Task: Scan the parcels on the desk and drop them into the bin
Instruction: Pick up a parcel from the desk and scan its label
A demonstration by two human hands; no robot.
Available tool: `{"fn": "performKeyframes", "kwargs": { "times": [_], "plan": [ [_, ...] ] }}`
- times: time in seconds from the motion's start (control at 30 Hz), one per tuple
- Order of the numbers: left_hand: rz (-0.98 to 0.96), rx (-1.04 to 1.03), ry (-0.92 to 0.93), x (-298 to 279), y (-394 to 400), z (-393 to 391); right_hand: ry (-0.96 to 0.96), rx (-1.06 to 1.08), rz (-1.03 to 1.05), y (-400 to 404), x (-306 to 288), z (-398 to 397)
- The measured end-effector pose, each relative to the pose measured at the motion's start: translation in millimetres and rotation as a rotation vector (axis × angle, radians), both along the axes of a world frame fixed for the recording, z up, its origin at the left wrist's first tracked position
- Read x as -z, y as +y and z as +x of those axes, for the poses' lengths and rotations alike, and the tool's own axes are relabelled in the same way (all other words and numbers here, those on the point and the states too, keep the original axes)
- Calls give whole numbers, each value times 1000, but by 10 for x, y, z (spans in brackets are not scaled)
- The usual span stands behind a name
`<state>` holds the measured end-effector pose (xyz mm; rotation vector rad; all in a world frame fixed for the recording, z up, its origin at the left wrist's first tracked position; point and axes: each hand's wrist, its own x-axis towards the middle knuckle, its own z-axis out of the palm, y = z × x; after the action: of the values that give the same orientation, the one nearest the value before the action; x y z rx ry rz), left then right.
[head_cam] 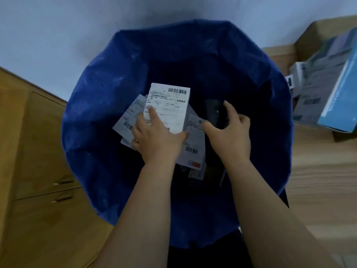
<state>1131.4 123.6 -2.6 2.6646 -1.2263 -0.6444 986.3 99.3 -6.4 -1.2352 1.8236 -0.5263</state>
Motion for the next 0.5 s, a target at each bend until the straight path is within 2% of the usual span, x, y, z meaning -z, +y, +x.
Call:
{"fn": "performKeyframes", "kwargs": {
  "times": [0.33,0.5],
  "plan": [
    [80,121,23,806,-225,265,37,79,81,-197,702,470],
    [115,164,12,997,-262,345,44,115,93,-218,871,581]
  ]
}}
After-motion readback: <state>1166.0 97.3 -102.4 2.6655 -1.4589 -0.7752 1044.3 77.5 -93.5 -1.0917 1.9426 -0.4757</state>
